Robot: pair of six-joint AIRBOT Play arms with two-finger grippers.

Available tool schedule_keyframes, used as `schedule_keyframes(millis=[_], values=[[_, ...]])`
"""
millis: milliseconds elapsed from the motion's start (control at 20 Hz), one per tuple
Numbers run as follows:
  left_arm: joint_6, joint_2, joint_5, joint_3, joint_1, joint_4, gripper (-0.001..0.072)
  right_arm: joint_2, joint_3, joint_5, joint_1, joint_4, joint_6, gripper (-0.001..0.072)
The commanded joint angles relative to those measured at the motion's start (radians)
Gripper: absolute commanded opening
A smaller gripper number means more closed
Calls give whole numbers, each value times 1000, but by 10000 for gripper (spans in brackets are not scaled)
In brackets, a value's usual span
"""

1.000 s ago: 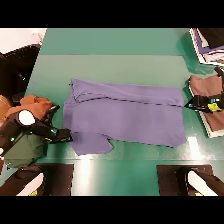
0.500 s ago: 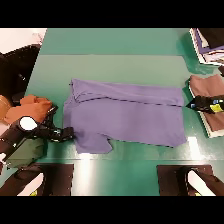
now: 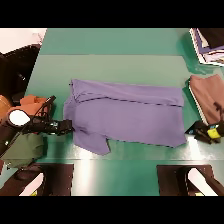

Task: Fold the shirts.

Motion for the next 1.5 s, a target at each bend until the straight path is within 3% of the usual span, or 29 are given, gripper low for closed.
schedule_keyframes(millis=[0, 150, 200, 250, 350, 400, 450, 650, 800, 900, 1100, 1450], values=[[7, 5, -4, 18, 1, -1, 23, -47, -136, -21, -37, 9, 0, 529], [7, 5, -3, 18, 1, -1, 23, -100, -145, -100, 35, 84, 0, 495], [7, 5, -4, 18, 1, -1, 23, -116, -130, -117, 72, 93, 0, 437], [7, 5, -6, 18, 1, -1, 23, -129, -113, -127, 110, 92, -1, 422], [15, 5, -43, 20, 1, 11, 22, -141, -71, -128, 179, 73, 0, 171], [14, 6, -89, 30, 1, 45, 22, -132, -51, -121, 209, 63, -1, 71], [12, 19, -137, 43, 1, 87, 21, -114, -30, -110, 235, 39, 0, 17], [-78, 189, -311, 64, 1, 247, 21, 37, 26, 9, 291, -53, 0, 16], [-127, 319, -497, 65, 1, 224, 21, 171, 51, 156, 299, -121, 0, 16], [-165, 369, -529, 88, 1, 216, 21, 248, 79, 187, 299, -137, 0, 16], [-117, 297, -372, 156, 1, 219, 21, 234, 178, 140, 299, -127, 0, 15], [44, -132, 23, 299, 1, 243, 23, -186, 431, -46, 430, -127, -11, 16]])
